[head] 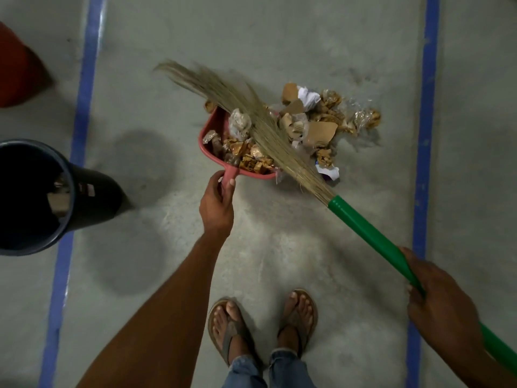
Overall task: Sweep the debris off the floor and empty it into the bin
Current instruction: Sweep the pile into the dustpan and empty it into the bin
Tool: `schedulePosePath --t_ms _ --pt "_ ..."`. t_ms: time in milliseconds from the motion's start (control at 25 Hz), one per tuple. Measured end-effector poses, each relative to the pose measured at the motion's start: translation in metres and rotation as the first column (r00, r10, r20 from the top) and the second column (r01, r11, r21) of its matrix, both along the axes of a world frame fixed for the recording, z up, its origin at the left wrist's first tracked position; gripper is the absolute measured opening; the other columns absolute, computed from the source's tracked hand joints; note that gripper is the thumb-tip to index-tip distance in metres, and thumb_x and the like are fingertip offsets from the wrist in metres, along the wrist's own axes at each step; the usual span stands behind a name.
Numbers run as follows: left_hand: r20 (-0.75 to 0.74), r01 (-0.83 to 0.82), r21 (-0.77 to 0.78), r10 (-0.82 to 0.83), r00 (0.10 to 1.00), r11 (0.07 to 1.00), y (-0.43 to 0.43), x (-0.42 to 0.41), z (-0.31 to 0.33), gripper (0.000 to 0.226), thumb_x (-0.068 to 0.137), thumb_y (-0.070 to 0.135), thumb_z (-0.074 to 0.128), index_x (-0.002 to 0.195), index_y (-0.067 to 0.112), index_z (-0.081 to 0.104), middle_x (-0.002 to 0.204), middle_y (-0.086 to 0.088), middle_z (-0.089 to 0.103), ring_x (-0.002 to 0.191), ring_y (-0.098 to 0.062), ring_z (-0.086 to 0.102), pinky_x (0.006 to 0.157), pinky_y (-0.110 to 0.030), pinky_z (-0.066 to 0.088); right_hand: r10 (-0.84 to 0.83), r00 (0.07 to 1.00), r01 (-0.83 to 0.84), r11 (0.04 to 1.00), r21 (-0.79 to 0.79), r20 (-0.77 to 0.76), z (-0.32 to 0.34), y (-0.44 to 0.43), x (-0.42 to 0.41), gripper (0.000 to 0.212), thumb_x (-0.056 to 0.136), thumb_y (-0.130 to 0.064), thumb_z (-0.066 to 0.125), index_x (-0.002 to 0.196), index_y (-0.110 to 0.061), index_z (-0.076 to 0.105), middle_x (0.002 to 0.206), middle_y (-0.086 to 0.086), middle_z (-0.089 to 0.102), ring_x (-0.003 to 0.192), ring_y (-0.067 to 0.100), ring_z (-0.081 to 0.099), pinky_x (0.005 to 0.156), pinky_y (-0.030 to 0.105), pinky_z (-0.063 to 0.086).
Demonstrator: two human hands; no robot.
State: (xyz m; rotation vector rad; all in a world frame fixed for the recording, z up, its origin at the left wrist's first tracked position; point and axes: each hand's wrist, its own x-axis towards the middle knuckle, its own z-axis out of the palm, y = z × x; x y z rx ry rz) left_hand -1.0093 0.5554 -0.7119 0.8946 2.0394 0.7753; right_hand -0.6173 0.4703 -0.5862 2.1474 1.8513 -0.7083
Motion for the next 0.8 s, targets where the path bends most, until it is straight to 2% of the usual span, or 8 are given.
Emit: schedulePosePath --t_ms 160,240,320,400,520,680,800 --pt "0.037 -0.137 -0.014 0.137 0.990 0.990 -0.019 -0.015 0.087 0.049 0.103 0.057 0.049 0.142 0.028 0.053 0.128 0.004 0.066 0.110 -0.012 0.060 0.091 -0.033 0.048 0.040 0.999 -0.041 0.999 0.012 0.014 0.073 0.001 -0.019 0.084 0.075 0.008 0.071 0.150 -0.023 0.047 0.116 0.010 0.065 0.094 0.030 0.063 0.069 0.028 0.042" --pt "0.041 -0.206 -0.002 0.206 0.978 0.979 -0.031 -0.027 0.134 0.050 0.101 0.061 0.049 0.141 0.031 0.053 0.129 0.006 0.066 0.114 -0.013 0.060 0.096 -0.037 0.050 0.100 0.995 -0.099 0.995 0.027 -0.012 0.112 0.006 -0.032 0.085 0.075 0.009 0.070 0.150 -0.022 0.048 0.116 0.011 0.066 0.093 0.032 0.063 0.068 0.031 0.046" --pt "0.029 -0.281 0.024 0.280 0.960 0.960 -0.048 -0.050 0.189 0.048 0.102 0.058 0.050 0.141 0.029 0.054 0.126 0.010 0.064 0.115 -0.011 0.058 0.096 -0.034 0.048 0.169 0.984 -0.168 0.985 0.037 -0.049 0.151 0.013 -0.057 0.085 0.075 0.010 0.068 0.151 -0.022 0.046 0.115 0.011 0.065 0.090 0.031 0.062 0.066 0.033 0.046" --pt "0.005 -0.358 0.044 0.358 0.934 0.933 -0.067 -0.079 0.233 0.045 0.103 0.052 0.052 0.140 0.026 0.055 0.124 0.012 0.062 0.115 -0.009 0.058 0.094 -0.029 0.046 0.237 0.969 -0.233 0.971 0.050 -0.070 0.183 0.017 -0.086 0.087 0.075 0.011 0.069 0.151 -0.023 0.045 0.114 0.010 0.064 0.087 0.030 0.060 0.063 0.033 0.046" --pt "-0.090 -0.425 0.086 0.432 0.898 0.901 -0.108 -0.136 0.283 0.043 0.104 0.050 0.053 0.139 0.025 0.056 0.131 0.004 0.065 0.120 -0.015 0.059 0.097 -0.033 0.048 0.354 0.926 -0.345 0.935 0.083 -0.135 0.215 0.014 -0.140 0.093 0.071 0.012 0.071 0.153 -0.022 0.043 0.115 0.008 0.064 0.085 0.028 0.060 0.060 0.034 0.050" --pt "-0.222 -0.475 0.090 0.482 0.847 0.875 -0.170 -0.214 0.314 0.040 0.105 0.046 0.053 0.136 0.021 0.060 0.124 0.004 0.067 0.117 -0.019 0.061 0.090 -0.029 0.044 0.491 0.848 -0.473 0.871 0.135 -0.198 0.225 0.009 -0.216 0.097 0.064 0.015 0.071 0.151 -0.018 0.045 0.110 0.007 0.065 0.085 0.026 0.061 0.062 0.039 0.055" --pt "-0.366 -0.482 0.046 0.464 0.807 0.875 -0.205 -0.274 0.303 0.040 0.106 0.050 0.046 0.132 0.023 0.062 0.124 -0.003 0.070 0.115 -0.026 0.063 0.087 -0.031 0.042 0.542 0.822 -0.522 0.840 0.149 -0.174 0.214 -0.004 -0.273 0.096 0.060 0.015 0.074 0.148 -0.016 0.050 0.106 0.006 0.067 0.080 0.026 0.060 0.059 0.037 0.053"
